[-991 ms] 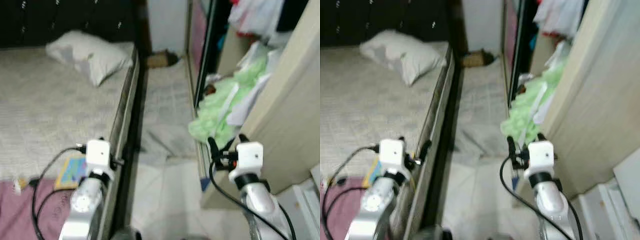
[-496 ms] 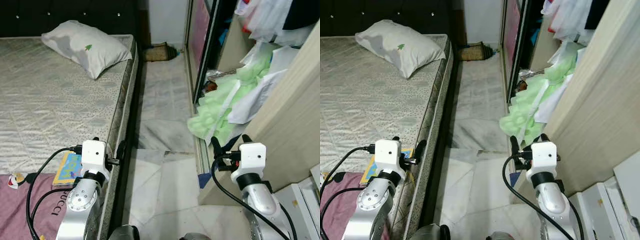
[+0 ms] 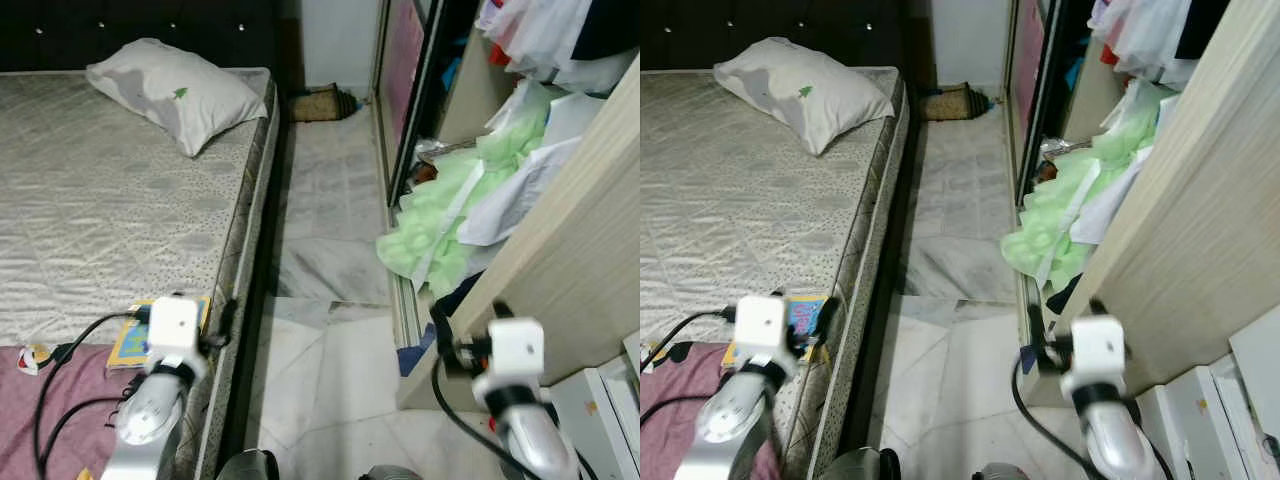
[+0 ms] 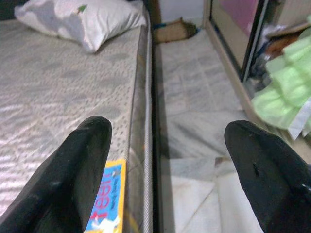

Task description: Clean up the room

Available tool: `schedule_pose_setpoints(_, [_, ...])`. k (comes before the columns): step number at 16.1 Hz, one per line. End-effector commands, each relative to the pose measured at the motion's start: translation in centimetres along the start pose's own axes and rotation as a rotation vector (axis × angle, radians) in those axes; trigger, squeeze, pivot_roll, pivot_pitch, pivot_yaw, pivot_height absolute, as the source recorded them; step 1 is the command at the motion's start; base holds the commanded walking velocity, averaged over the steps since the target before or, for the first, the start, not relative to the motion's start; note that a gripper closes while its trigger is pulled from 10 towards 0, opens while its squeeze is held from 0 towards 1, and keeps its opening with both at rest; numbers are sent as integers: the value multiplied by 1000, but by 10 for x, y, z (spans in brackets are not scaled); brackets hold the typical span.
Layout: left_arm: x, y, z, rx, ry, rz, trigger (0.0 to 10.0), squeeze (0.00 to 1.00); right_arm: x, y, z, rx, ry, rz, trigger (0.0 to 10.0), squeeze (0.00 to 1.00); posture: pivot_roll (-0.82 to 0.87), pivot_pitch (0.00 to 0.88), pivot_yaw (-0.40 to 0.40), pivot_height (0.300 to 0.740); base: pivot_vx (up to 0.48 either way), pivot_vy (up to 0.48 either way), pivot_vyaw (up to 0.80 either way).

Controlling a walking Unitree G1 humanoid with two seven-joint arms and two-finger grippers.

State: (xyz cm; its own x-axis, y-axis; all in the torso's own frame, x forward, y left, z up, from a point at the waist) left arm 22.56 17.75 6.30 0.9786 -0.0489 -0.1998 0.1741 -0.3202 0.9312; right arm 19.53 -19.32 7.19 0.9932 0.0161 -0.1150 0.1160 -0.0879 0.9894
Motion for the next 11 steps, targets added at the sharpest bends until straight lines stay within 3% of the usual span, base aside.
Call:
schedule_pose_setpoints(1, [-3, -3, -4, 11, 7, -12, 10000, 0, -2, 3, 6, -6, -11, 4, 10000, 0, -73, 100, 34, 740, 0, 0, 0])
schedule_pose_setpoints(4, [1, -7, -2, 15, 0, -41, 10000, 0, 8, -3, 3, 32, 4, -30, 10000, 0, -72, 94, 39, 740, 0, 0, 0])
schedule_pose_setpoints(7, [0, -45, -8, 66, -9, -262, 10000, 0, 15, -39, -5, 54, 72, -262, 10000, 0, -66, 85, 39, 740, 0, 0, 0])
schedule_pose_setpoints(8, [-6, -75, -13, 93, -19, -430, 10000, 0, 10, -65, -1, 36, 76, -434, 10000, 0, -64, 81, 36, 740, 0, 0, 0])
schedule_pose_setpoints(11, [-11, -98, -17, 29, -38, -510, 10000, 0, 16, -76, 2, 182, 41, -482, 10000, 0, -62, 71, 33, 740, 0, 0, 0])
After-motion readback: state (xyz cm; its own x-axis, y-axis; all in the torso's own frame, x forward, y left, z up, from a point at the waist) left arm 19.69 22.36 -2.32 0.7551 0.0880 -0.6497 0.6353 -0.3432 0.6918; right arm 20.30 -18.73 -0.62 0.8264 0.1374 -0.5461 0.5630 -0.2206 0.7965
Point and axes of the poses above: a point about 5 cm out from each wrist's last joint towards the gripper, its own x axis pointing out of the wrist towards the gripper, its own y axis along the axis of the wrist's last joint, z = x × y, the point moved 1 cm from there along x, pointing out of the wrist towards the gripper, and after that the axes turned 13 degrees about x, right-handed, at the moved point
